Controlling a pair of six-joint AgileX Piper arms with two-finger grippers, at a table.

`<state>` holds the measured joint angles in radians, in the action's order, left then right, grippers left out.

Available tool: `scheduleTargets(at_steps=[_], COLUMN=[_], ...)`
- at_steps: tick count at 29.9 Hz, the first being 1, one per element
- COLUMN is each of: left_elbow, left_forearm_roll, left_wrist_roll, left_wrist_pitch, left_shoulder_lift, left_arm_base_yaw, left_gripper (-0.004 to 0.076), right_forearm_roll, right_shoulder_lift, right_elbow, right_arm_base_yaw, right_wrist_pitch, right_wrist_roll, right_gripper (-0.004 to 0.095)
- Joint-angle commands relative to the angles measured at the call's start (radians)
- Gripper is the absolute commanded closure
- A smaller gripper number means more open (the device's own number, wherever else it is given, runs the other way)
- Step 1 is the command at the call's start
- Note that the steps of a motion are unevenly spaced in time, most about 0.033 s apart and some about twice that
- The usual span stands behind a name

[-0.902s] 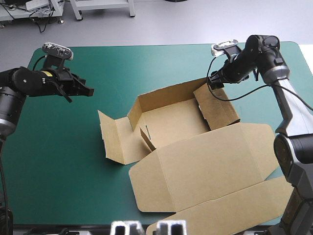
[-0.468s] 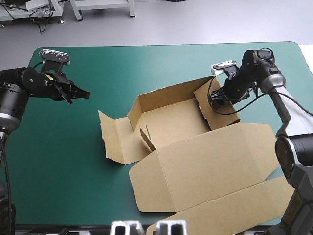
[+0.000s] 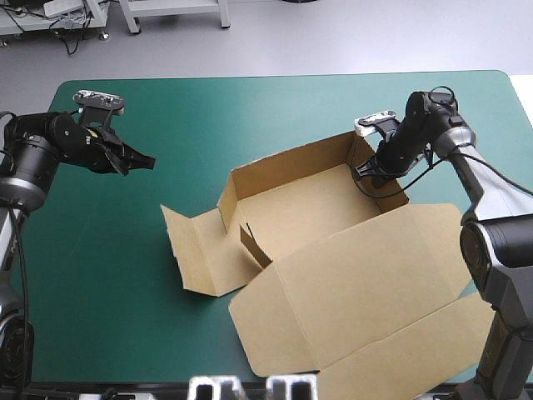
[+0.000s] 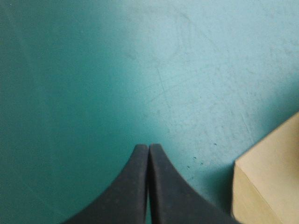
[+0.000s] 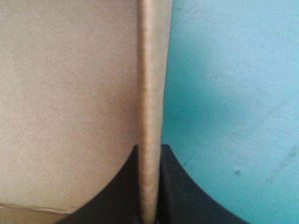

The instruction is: Fold the box

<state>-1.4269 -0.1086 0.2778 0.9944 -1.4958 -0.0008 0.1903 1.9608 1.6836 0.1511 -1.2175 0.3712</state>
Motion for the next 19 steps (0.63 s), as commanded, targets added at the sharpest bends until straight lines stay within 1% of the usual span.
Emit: scheduleTargets(at_steps=[1, 4, 8, 13, 16, 19], left_elbow=[-0.030, -0.030, -0.030, -0.030, -0.030, -0.030], left_forearm_roll=[-0.035, -0.084, -0.204, -0.409, -0.575, -0.801], left_wrist_roll=[-0.009, -0.009, 0.051, 0.197, 0.308, 0.428], left_wrist_pitch=[-0.062, -0.055, -0.034, -0.021, -0.010, 0.047], left_shoulder_lift=[0.034, 0.033, 0.029, 0.013, -0.008, -0.036], left_arm_base_yaw=[0.036, 0.094, 0.192, 0.262, 0.264, 0.264], left_gripper=[0.0733, 0.0733, 0.0732, 0.0705, 0.0682, 0.0652], right_forearm_roll=[0.044, 0.109, 0.252, 0.427, 0.483, 0.534], right_shoulder_lift=[-0.063, -0.093, -0.144, -0.184, -0.192, -0.192], right_elbow=[0.057, 0.087, 0.102, 0.102, 0.102, 0.102], right_arm_base_yaw=[-0.018, -0.065, -0.159, -0.259, -0.273, -0.270], right_wrist_pitch=[-0.030, -0.032, -0.032, -0.032, -0.032, -0.032], right_wrist_roll=[0.017, 0.028, 0.090, 0.166, 0.190, 0.211], right_gripper=[0.0927, 0.0927, 0.0927, 0.0927, 0.0926, 0.0927])
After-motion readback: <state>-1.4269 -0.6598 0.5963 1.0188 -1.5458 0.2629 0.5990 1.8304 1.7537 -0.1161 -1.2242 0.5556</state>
